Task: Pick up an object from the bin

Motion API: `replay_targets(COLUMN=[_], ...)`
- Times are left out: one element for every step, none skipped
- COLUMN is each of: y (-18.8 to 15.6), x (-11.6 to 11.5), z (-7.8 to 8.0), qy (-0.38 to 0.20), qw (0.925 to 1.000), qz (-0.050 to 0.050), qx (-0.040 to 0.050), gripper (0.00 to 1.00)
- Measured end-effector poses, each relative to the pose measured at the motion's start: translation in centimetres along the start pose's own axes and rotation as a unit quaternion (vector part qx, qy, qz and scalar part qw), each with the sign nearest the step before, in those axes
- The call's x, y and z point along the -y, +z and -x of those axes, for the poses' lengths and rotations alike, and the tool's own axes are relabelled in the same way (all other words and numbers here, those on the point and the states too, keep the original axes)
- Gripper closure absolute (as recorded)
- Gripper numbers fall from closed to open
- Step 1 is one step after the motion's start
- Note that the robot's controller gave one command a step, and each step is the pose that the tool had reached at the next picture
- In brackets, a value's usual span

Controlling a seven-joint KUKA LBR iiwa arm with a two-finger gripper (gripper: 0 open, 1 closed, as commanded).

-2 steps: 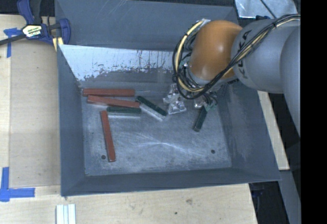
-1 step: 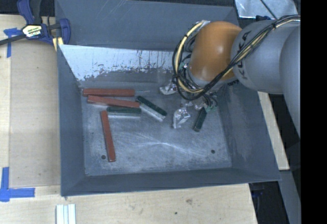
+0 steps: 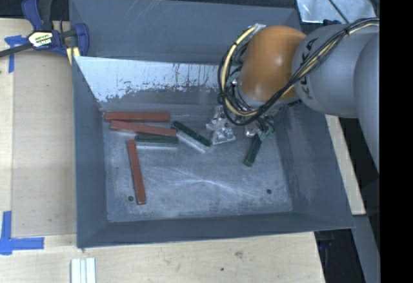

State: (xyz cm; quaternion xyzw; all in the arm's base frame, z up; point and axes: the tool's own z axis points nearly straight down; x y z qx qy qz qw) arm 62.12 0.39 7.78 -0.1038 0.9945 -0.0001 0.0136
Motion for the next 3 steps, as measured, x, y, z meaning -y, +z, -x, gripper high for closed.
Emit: replay_targets(y=[0.0,-4.8,-4.7], x=[0.0,-7.8,-7.6], z=[0.0,-1.7,-1.8], qy=[0.000,-0.288,-0.287], qw=[1.0000,0.9576,0.9579], qz=[0.000,0.005,0.005], qx=[0.0000,-0.0084,-0.0098], gripper=[1.00,0.00,0.00])
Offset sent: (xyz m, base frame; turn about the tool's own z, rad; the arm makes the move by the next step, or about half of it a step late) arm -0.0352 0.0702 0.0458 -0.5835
